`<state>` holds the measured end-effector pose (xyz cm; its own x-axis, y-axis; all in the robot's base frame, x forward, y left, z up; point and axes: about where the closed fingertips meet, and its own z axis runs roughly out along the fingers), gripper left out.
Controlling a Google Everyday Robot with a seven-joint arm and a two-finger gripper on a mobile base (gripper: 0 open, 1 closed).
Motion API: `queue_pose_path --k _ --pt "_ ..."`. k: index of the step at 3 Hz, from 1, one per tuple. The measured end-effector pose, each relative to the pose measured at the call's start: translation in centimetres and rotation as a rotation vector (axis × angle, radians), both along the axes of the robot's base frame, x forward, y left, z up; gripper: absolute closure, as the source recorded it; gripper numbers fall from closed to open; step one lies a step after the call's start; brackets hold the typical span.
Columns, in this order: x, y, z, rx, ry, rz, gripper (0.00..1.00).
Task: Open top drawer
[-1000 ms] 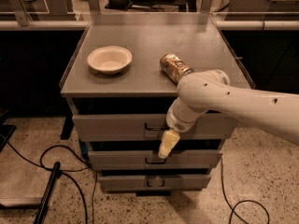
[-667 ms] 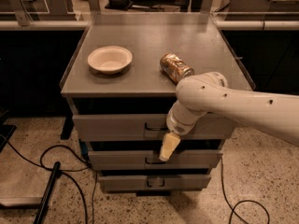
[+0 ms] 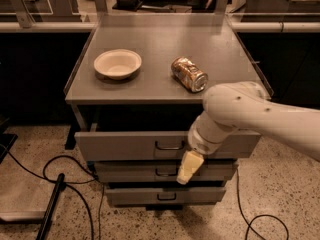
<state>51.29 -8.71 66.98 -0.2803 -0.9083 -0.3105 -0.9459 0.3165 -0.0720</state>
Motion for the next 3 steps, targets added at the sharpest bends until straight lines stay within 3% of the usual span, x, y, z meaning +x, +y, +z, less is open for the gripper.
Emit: queue_pose_path --k 1,2,3 --pt "-1.3 -1.2 2.0 0.029 -0.010 -0.054 0.00" --pt "-1.2 -1.2 2.0 0.028 -0.014 -0.054 0.00" --pt "-1.0 -1.8 -0.1 -0.018 0.011 -0.055 0.00"
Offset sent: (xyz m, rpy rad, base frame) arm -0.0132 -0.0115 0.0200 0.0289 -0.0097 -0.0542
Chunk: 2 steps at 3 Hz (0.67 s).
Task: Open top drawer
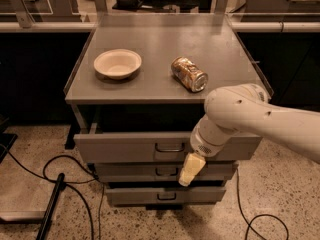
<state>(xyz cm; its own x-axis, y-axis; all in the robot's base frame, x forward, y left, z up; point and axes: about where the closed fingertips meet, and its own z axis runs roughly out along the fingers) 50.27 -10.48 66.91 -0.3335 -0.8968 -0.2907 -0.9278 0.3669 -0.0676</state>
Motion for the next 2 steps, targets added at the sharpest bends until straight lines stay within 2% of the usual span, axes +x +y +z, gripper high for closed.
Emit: queue_pose_path --k 1,2 --pt "0.05 -0.50 -2.20 -0.043 0.029 0.009 0.00" --pt "0.05 -0.50 -1.84 -0.043 0.029 0.009 0.00"
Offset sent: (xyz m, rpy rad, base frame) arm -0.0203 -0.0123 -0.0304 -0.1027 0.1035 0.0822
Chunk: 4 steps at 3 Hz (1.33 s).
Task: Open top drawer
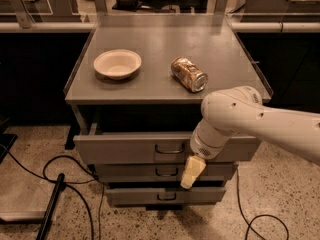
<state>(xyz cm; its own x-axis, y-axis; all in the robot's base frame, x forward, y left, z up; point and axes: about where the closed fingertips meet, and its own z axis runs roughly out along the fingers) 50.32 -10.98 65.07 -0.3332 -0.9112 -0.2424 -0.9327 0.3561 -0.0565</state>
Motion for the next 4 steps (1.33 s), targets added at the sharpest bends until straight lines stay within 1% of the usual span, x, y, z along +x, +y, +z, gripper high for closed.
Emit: queue_pose_path --k 1,2,3,4 --pt "-1.5 -0.6 0.8 0.000 0.023 0.012 0.00" --pt "-5.3 -2.1 2.8 0.003 0.077 0.033 0.00" --pt "-5.2 -2.2 2.7 0.000 0.082 0.030 0.00" --pt "-5.3 -3.1 2.3 -0.028 0.095 0.016 0.00"
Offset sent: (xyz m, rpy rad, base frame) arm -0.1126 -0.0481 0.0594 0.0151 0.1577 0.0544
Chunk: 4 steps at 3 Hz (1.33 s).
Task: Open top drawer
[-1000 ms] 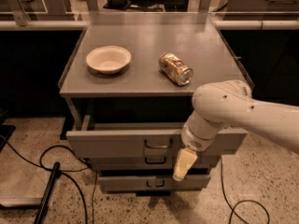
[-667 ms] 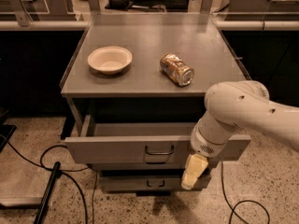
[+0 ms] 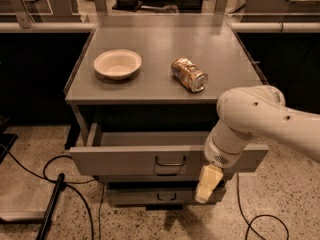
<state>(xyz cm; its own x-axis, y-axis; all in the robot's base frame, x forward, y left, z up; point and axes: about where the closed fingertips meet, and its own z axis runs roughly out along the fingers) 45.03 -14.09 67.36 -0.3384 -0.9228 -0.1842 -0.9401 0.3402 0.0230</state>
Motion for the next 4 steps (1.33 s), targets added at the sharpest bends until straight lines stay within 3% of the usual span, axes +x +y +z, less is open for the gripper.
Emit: queue_pose_path --k 2,3,4 --pt "-1.8 -1.5 -1.0 -0.038 0.040 0.004 0.00" --pt "-4.0 -2.5 -0.7 -0.044 0.070 0.006 0.00" --pt "-8.8 -4.3 1.0 -0.040 0.111 0.009 0.00"
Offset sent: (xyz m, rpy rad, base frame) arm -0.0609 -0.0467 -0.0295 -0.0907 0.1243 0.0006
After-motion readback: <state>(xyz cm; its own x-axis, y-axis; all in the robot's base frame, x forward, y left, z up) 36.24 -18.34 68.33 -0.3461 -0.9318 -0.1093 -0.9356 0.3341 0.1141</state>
